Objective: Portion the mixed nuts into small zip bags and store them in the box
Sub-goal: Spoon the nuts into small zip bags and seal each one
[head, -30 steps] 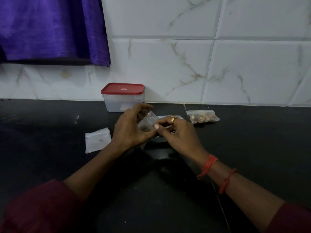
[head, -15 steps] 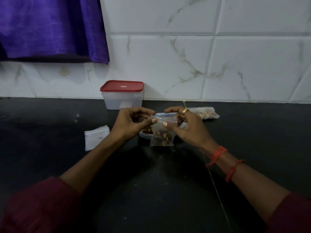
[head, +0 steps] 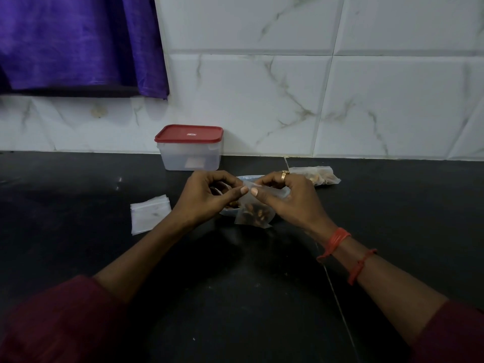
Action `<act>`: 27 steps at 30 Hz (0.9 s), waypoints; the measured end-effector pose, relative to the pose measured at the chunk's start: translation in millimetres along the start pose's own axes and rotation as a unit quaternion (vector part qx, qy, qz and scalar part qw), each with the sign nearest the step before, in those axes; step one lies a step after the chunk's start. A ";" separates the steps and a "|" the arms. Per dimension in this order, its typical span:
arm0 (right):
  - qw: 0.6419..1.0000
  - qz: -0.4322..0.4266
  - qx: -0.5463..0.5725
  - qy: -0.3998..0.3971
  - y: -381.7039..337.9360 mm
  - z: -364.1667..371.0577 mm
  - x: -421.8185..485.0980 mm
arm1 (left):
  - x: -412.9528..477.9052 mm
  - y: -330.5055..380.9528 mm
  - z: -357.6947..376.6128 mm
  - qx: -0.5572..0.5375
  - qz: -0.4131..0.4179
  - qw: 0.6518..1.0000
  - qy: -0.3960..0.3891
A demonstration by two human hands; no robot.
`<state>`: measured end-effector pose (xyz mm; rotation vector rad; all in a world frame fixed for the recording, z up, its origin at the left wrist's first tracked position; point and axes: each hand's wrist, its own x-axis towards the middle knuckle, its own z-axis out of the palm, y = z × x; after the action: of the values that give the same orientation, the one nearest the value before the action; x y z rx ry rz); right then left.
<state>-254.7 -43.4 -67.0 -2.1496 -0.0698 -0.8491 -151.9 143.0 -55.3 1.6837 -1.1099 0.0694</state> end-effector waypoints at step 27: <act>0.999 -0.031 -0.024 -0.018 -0.7 -0.4 5.1 | -0.8 -1.2 -1.0 0.014 0.005 1.000 -0.010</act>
<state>-251.1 -44.4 -63.3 -2.2176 -0.1367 -0.8561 -151.1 144.3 -56.1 1.7066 -1.1373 0.0754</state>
